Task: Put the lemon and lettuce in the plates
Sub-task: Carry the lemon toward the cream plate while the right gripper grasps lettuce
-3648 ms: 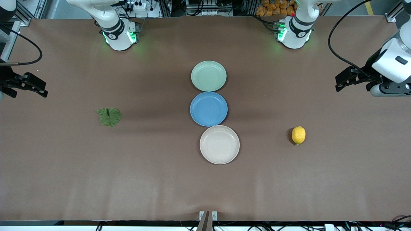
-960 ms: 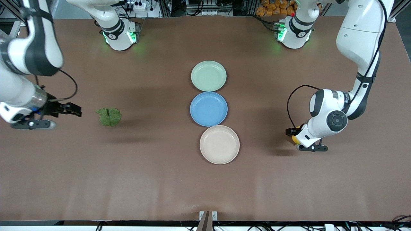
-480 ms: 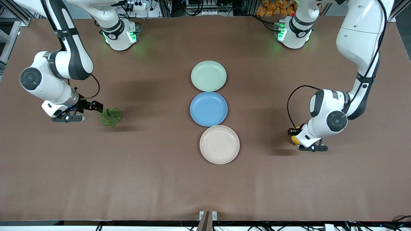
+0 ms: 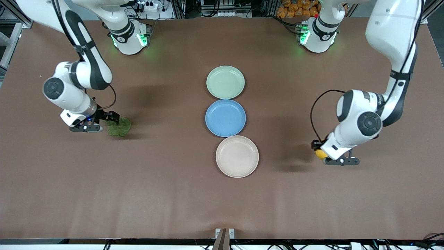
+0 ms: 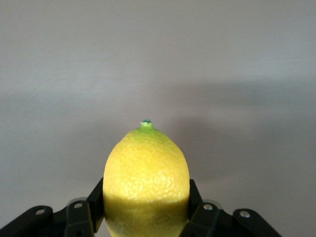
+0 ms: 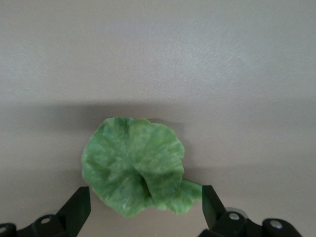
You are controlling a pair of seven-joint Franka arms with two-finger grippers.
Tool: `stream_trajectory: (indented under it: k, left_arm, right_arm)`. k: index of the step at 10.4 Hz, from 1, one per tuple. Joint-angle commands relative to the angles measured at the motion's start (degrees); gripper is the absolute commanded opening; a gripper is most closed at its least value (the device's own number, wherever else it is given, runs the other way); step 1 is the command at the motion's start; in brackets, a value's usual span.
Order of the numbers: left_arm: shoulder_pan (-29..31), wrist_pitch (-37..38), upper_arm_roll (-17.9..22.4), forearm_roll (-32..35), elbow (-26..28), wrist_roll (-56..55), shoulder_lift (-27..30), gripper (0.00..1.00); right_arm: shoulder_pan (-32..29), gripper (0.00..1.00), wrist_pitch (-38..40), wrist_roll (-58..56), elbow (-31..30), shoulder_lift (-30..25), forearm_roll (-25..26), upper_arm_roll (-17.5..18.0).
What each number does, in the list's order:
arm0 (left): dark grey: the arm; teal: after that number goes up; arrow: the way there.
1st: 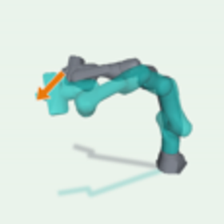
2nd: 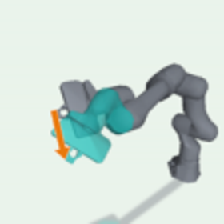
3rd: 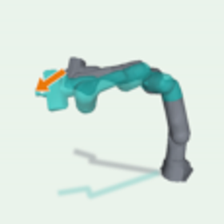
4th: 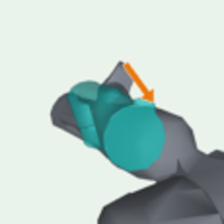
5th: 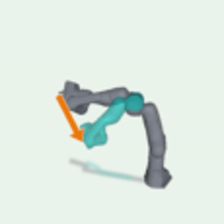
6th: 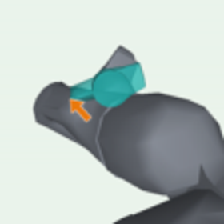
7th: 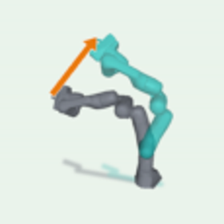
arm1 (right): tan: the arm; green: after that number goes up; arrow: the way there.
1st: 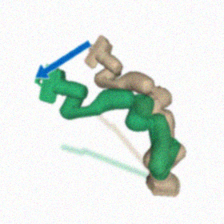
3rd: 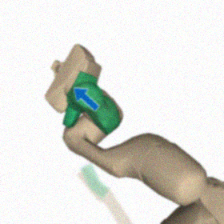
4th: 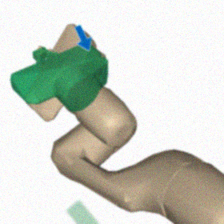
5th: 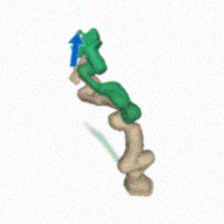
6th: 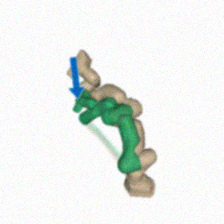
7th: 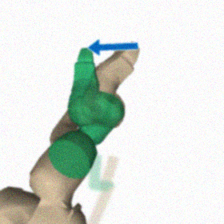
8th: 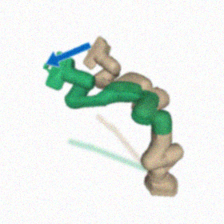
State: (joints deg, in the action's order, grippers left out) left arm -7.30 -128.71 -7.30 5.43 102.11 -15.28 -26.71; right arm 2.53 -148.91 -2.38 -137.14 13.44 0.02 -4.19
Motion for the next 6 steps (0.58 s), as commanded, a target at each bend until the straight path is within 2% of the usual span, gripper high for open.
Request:
stream_trajectory:
  k: [1, 3, 6]
  left_arm:
    - [-6.13, 4.08, -0.08, 0.64, -5.85, -7.63, 0.78, 0.0]
    - [-11.05, 4.08, -0.17, 0.1, -8.23, -12.3, -0.79, 0.0]
    - [-17.91, 3.64, -0.26, -1.12, -14.72, -20.11, -6.75, 0.0]
  right_arm:
    - [0.19, 1.0, -3.83, 0.1, -0.49, 2.45, -0.9, 0.32]
    - [1.5, 1.0, -9.0, 1.23, -0.49, 6.23, -1.34, 0.32]
    - [2.39, 0.96, -10.17, 3.26, -0.49, 7.3, -1.34, 0.32]
